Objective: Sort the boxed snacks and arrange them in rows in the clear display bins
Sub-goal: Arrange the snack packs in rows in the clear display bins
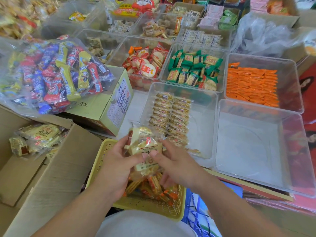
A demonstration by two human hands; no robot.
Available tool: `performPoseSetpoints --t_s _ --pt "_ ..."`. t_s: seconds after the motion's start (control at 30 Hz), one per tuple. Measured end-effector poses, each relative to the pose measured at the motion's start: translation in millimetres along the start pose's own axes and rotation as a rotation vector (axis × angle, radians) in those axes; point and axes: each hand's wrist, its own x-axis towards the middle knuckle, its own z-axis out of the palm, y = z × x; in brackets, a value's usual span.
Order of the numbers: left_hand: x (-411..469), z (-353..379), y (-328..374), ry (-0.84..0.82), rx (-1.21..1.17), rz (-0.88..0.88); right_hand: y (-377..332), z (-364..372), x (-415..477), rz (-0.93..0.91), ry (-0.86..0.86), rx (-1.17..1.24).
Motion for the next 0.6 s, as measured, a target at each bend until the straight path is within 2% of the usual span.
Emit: performPoseSetpoints --t_s 0.1,0.33,0.47,0.6 --pt "-3.4 3.6 0.9 -0.078 0.02 -0.037 3.3 10.1 -2.6 -0.008 0.011 0.214" --pt "-12.1 6.3 1.7 -0.125 0.06 -0.029 5.9 19.8 -3.2 -0.039 0.078 0.455" --pt "-12.6 4.8 -2.9 -0.183 0.098 -0.012 6.7 25.2 -2.3 -0.056 0.094 0.537" --pt "-11.4 5.4 -8.1 -0.17 0.174 -0.002 11.6 30.3 -1.3 -0.06 0.086 0.583"
